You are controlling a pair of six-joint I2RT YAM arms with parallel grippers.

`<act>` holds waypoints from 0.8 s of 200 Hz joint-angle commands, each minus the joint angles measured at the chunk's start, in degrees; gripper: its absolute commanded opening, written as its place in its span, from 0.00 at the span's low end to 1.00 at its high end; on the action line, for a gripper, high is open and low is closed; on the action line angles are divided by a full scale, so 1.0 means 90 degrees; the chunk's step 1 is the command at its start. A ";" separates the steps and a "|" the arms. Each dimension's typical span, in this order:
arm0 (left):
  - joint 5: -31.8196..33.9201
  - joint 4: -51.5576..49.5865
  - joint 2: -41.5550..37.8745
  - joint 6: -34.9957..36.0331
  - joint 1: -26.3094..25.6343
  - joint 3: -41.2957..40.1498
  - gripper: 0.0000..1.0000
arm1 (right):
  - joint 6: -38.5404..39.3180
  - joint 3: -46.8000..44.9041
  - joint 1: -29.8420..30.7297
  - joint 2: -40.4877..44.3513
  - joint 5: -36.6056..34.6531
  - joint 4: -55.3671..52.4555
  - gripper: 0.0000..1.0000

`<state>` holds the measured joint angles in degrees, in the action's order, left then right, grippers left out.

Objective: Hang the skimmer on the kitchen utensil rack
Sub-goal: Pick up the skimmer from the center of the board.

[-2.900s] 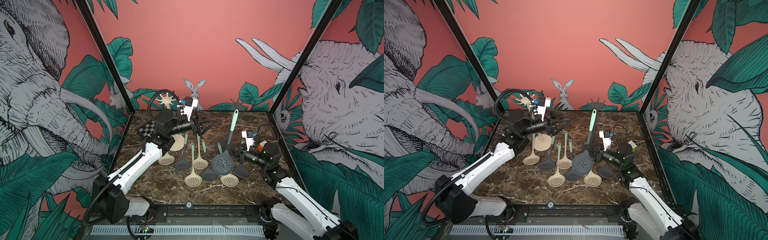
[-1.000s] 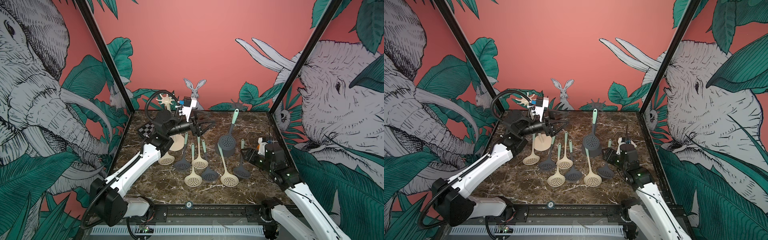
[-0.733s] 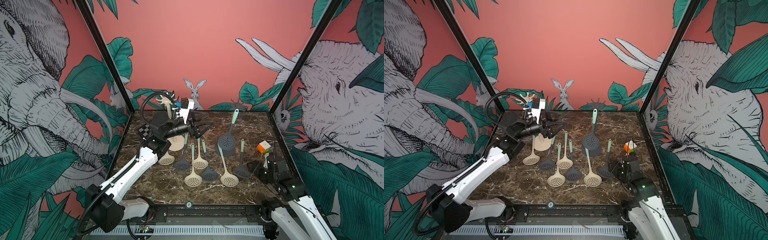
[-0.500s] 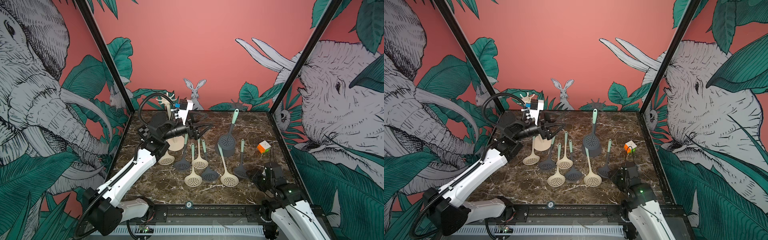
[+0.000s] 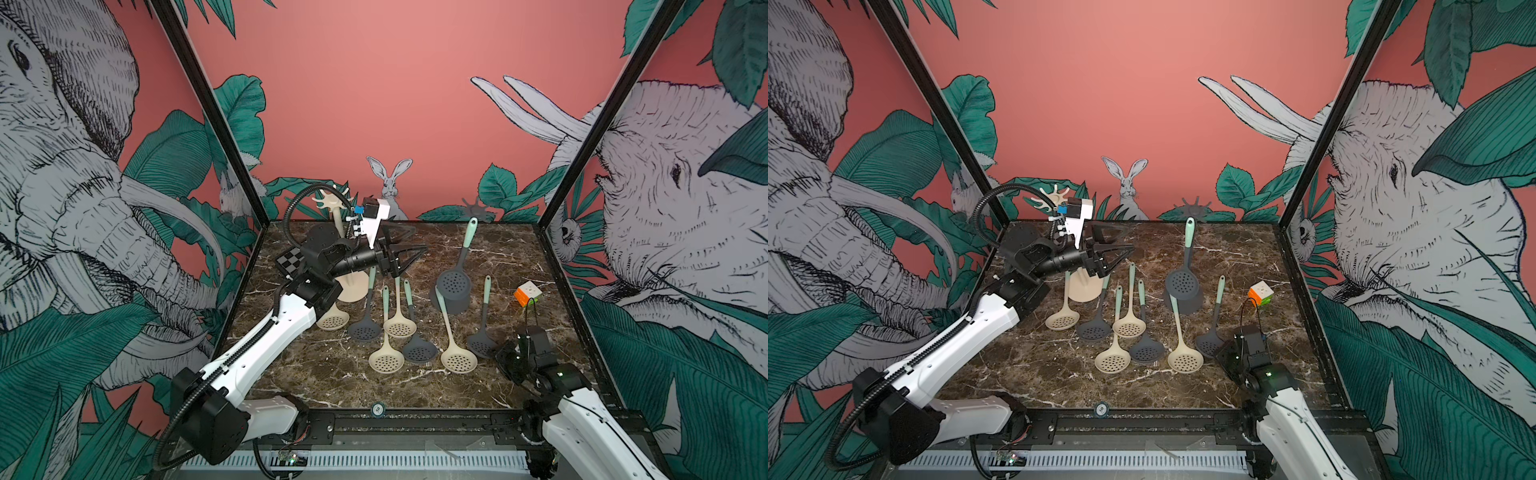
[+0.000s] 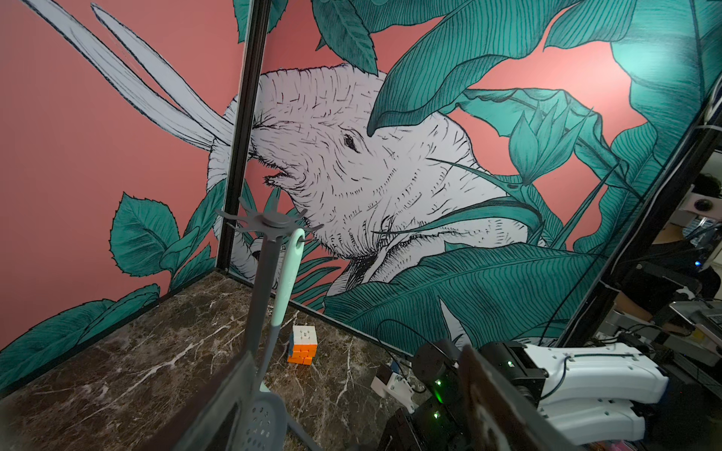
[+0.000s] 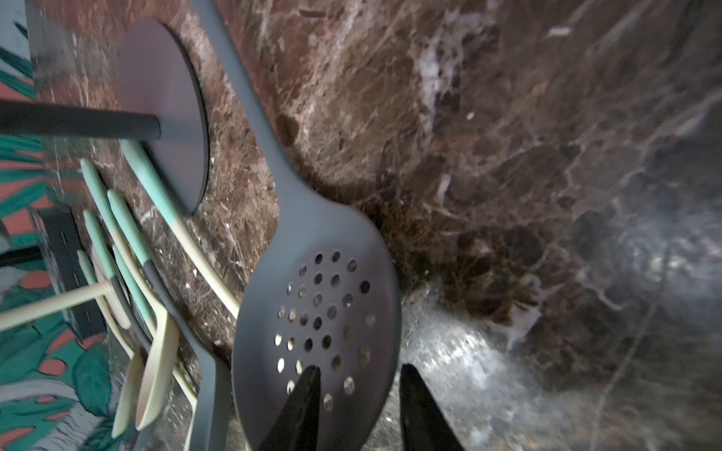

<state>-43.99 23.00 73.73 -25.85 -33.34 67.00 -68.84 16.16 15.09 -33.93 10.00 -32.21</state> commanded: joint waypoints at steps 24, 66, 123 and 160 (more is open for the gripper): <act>-0.0244 0.0056 0.0362 -0.0164 -0.0026 0.0424 0.83 | -0.0796 -0.0238 -0.0026 0.0890 -0.0698 0.0227 0.02; -0.0225 0.0032 0.0192 -0.0156 -0.0025 0.0272 0.83 | -0.0677 0.0401 -0.0025 0.2048 -0.1709 -0.1117 0.00; -0.0054 -0.0293 -0.0142 0.0165 -0.0026 0.0189 0.83 | 0.0295 0.1768 -0.0026 0.2617 -0.2506 -0.1591 0.00; -0.0120 -0.0292 -0.0145 0.0087 -0.0026 0.0474 0.83 | 0.1655 0.2974 -0.0018 0.2276 -0.2452 -0.0808 0.00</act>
<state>-44.56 20.80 73.89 -25.39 -33.34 68.66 -64.31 36.45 14.94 -11.44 -10.74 -46.85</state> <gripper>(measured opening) 0.827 0.050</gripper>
